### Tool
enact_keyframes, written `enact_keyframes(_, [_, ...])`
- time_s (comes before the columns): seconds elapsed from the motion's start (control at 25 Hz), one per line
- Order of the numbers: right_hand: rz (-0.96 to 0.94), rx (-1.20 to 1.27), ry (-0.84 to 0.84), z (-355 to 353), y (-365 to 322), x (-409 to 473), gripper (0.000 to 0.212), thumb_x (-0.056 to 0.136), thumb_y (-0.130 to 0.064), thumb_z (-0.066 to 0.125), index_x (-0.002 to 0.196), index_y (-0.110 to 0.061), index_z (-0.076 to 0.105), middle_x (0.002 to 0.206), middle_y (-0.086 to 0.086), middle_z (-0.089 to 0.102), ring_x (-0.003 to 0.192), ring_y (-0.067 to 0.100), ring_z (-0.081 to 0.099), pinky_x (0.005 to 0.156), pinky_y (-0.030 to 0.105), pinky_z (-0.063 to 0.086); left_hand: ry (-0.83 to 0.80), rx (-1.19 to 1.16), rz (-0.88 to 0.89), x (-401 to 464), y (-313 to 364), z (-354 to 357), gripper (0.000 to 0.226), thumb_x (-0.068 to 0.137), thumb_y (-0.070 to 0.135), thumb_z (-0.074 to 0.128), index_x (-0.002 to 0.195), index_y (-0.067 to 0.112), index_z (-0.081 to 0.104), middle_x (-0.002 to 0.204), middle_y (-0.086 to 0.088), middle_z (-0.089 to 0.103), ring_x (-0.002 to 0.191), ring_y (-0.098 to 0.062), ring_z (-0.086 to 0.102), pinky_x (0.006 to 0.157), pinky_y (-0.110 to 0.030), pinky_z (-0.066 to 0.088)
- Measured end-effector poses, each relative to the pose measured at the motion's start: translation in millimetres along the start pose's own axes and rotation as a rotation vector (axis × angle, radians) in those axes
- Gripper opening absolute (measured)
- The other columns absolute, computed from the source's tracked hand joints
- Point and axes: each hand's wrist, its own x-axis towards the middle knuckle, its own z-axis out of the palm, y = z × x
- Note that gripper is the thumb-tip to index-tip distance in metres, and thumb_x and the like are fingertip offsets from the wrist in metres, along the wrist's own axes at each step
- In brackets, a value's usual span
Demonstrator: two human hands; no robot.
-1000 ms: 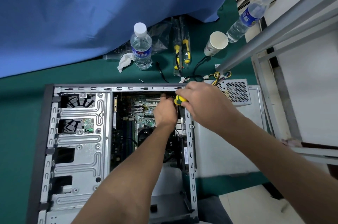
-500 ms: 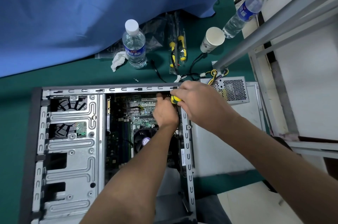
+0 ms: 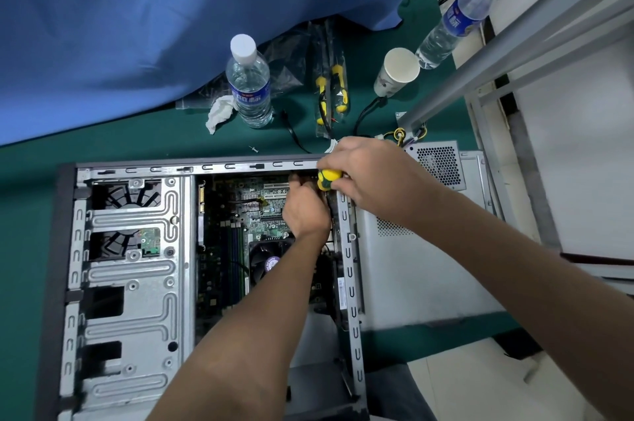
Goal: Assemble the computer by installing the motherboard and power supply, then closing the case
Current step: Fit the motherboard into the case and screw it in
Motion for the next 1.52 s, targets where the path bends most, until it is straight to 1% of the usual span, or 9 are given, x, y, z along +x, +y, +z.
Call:
enact_keyframes(0.24, [-0.011,-0.169,-0.081,-4,-11,14,0.029,0.088,0.000,0.055,0.111,-0.013,0.063,0.096,0.001,0.051,0.084,0.020,0.053,0.069,0.029,0.041,-0.167,0.149,0.064,-5,2,-19,0.022,0.090,0.002,0.057,0.108,0.007,0.068,0.152,-0.011,0.037,0.100,-0.032,0.064,0.081,-0.038,0.052])
enact_keyframes(0.4, [0.059,-0.240,-0.132,-6,-19,16,0.013,0.097,-0.019,0.056,0.095,-0.009,0.063,0.085,0.005,0.060,0.075,0.026,0.059,0.063,0.034,0.047,-0.311,0.246,0.326,-33,-10,-63,0.028,0.090,-0.001,0.056,0.109,0.013,0.072,0.123,-0.010,0.058,0.104,-0.029,0.061,0.090,-0.036,0.052])
enact_keyframes(0.6, [0.099,-0.451,-0.037,5,-27,12,0.038,0.107,-0.035,0.038,0.080,-0.012,0.051,0.066,-0.001,0.045,0.055,0.017,0.046,0.052,0.032,0.043,0.050,0.435,0.729,-81,-82,-145,0.046,0.073,0.001,0.071,0.118,0.010,0.066,0.117,-0.012,0.058,0.107,-0.032,0.055,0.090,-0.046,0.049])
enact_keyframes(0.72, [0.015,-0.376,-0.108,10,-26,11,0.013,0.100,-0.007,0.048,0.111,-0.007,0.055,0.108,0.013,0.046,0.083,0.022,0.053,0.068,0.037,0.052,0.237,0.314,0.524,-84,-138,-181,0.055,0.092,0.027,0.060,0.143,0.013,0.047,0.144,-0.019,0.041,0.134,-0.038,0.038,0.107,-0.057,0.033])
enact_keyframes(0.88, [-0.044,-0.316,-0.095,9,-26,9,0.024,0.095,-0.003,0.055,0.117,-0.012,0.053,0.106,0.007,0.040,0.081,0.021,0.051,0.066,0.036,0.047,0.150,0.362,0.393,-78,-171,-189,0.062,0.099,0.054,0.021,0.156,0.030,0.026,0.164,-0.008,0.014,0.152,-0.024,0.004,0.122,-0.051,0.006])
enact_keyframes(1.08, [0.031,-0.354,-0.139,21,-36,7,0.035,0.088,0.005,0.054,0.122,-0.004,0.051,0.114,0.010,0.045,0.081,0.020,0.043,0.069,0.036,0.047,0.211,0.368,0.426,-71,-180,-184,0.060,0.101,0.056,0.019,0.155,0.033,0.026,0.164,-0.006,0.015,0.152,-0.021,0.003,0.120,-0.049,0.010])
enact_keyframes(1.28, [0.149,-0.526,-0.093,16,-38,17,0.036,0.107,-0.039,0.031,0.113,-0.008,0.049,0.083,0.007,0.057,0.067,0.025,0.050,0.055,0.036,0.041,0.215,0.382,0.423,-71,-183,-183,0.058,0.100,0.052,0.022,0.155,0.033,0.027,0.163,-0.006,0.018,0.152,-0.023,0.006,0.119,-0.049,0.014])
enact_keyframes(1.44, [0.107,-0.379,-0.169,22,-32,21,0.032,0.101,-0.024,0.046,0.127,-0.007,0.041,0.128,0.016,0.040,0.095,0.031,0.055,0.064,0.039,0.043,0.233,0.380,0.419,-70,-183,-184,0.058,0.099,0.049,0.025,0.154,0.032,0.030,0.162,-0.007,0.021,0.151,-0.023,0.009,0.117,-0.052,0.018])
enact_keyframes(1.52, [0.026,-0.341,-0.176,22,-30,19,0.033,0.096,-0.013,0.050,0.128,-0.010,0.040,0.128,0.014,0.037,0.084,0.027,0.054,0.059,0.038,0.045,0.243,0.374,0.419,-69,-183,-183,0.057,0.099,0.049,0.026,0.154,0.033,0.029,0.162,-0.006,0.021,0.151,-0.022,0.009,0.117,-0.051,0.017])
